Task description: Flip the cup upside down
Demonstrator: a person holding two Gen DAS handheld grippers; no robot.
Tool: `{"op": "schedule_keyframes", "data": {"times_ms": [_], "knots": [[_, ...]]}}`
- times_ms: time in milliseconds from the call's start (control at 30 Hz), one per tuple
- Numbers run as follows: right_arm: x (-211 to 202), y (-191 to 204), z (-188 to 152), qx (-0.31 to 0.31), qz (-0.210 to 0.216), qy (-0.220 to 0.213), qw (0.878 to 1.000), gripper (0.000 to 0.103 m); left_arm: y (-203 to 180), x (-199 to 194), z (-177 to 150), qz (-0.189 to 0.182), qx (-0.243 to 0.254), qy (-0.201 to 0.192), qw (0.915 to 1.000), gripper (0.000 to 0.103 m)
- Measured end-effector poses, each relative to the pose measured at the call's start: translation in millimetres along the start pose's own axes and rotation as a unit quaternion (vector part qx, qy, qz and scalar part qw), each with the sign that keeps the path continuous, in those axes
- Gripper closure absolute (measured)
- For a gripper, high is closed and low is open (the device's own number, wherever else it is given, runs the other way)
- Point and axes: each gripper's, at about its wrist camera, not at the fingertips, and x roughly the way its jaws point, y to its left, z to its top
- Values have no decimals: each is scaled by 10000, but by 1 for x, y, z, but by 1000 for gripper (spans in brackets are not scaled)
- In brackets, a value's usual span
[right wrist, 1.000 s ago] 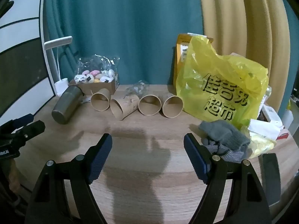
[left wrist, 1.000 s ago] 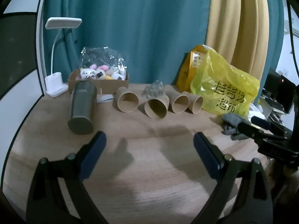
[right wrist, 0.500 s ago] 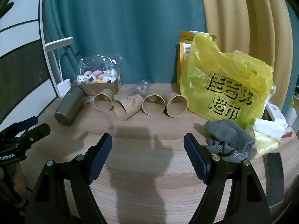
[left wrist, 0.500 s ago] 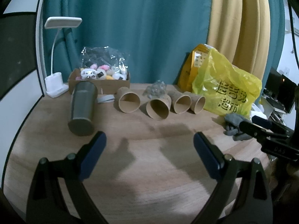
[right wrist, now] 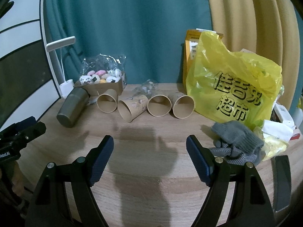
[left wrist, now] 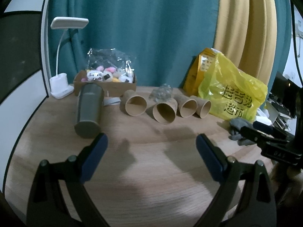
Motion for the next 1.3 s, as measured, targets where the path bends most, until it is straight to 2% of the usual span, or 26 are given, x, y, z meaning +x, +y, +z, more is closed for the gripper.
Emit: {"op": "schedule_keyframes", "data": {"times_ms": [867,1300], "knots": [[5,-9,-3,61,39,27,10000,21,-3,-1,3,18,2,45,10000,7],[11,-20,-1,128,25,55,9999,21,-16,10,4,-2,71,144,9999,7]]}}
